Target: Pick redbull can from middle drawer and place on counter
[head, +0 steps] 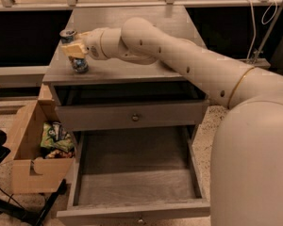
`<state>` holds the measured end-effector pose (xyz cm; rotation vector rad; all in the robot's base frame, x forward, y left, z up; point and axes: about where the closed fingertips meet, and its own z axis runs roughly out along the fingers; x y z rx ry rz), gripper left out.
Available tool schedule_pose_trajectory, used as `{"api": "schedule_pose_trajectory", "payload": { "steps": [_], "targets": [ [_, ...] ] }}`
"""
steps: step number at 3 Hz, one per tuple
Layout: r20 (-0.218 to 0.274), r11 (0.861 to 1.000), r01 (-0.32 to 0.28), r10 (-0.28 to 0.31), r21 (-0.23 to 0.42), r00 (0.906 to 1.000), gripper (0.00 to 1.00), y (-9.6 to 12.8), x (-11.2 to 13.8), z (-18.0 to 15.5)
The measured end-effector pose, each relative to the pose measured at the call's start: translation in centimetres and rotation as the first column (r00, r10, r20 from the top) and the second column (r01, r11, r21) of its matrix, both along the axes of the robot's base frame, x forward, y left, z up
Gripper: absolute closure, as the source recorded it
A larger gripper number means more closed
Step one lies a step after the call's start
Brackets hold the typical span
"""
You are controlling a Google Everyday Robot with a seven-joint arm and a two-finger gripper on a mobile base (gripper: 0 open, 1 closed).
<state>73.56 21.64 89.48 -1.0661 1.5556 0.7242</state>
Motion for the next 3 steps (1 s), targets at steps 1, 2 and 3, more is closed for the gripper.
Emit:
{"api": "schedule_pose_trajectory", "payload": {
  "steps": [1, 2, 3],
  "targets": [
    [0.0, 1.0, 0.0, 0.0, 0.0, 1.0, 0.28, 0.0, 0.0, 0.04],
    [-0.001, 1.0, -0.004, 0.004, 0.0, 1.0, 0.04, 0.26, -0.1, -0.02],
    [-0.002, 1.0, -0.006, 0.006, 0.0, 1.0, 0.0, 0.37, -0.14, -0.05]
  ]
}}
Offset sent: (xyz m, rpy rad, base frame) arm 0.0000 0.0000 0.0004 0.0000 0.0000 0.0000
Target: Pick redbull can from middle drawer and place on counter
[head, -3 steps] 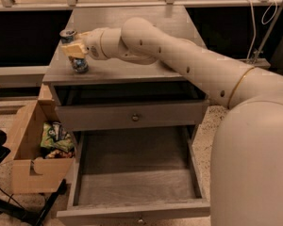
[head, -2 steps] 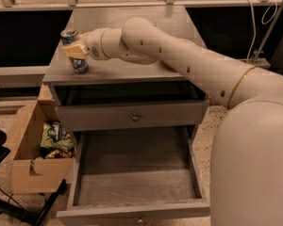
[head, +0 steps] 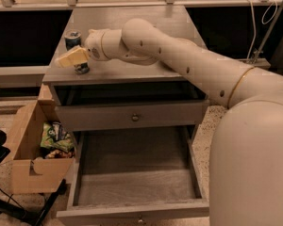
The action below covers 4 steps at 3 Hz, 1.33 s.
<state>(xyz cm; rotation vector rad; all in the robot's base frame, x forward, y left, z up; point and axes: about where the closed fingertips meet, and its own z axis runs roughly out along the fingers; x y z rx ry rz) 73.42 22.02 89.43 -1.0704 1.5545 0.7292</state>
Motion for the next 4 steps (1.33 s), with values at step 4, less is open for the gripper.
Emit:
{"api": "schedule_pose_trajectory", "payload": {
  "steps": [4],
  "targets": [
    [0.158, 0.975, -0.137, 0.166, -0.177, 0.9735, 0.0, -4.0, 3.8, 7.6]
  ]
}}
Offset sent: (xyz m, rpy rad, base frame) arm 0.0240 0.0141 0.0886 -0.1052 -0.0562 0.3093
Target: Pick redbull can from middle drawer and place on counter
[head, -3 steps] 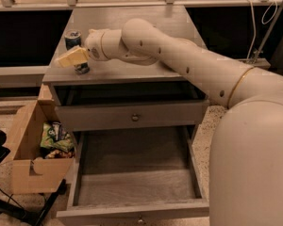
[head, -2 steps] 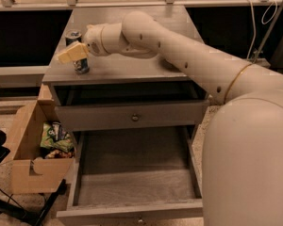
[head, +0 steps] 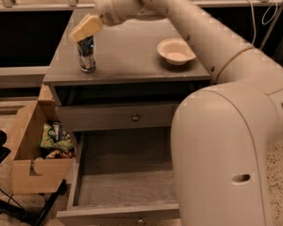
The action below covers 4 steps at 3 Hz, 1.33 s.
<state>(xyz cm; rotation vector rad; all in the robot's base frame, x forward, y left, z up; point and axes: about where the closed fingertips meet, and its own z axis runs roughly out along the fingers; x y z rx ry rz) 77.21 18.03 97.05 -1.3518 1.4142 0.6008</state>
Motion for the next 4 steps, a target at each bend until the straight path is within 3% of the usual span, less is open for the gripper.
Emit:
{"api": "schedule_pose_trajectory", "payload": {
  "steps": [1, 2, 3, 4],
  "targets": [
    [0.142, 0.999, 0.033, -0.029, -0.028, 0.9895, 0.0, -7.7, -2.1, 8.3],
    [0.209, 0.987, 0.122, -0.098, -0.106, 0.973, 0.0, -13.7, -6.0, 12.7],
    [0.244, 0.945, 0.287, -0.244, -0.159, 0.9386, 0.0, -19.6, -9.7, 14.7],
    [0.313, 0.86, 0.494, -0.438, -0.128, 0.8427, 0.0, -24.7, -12.2, 17.2]
  ]
}}
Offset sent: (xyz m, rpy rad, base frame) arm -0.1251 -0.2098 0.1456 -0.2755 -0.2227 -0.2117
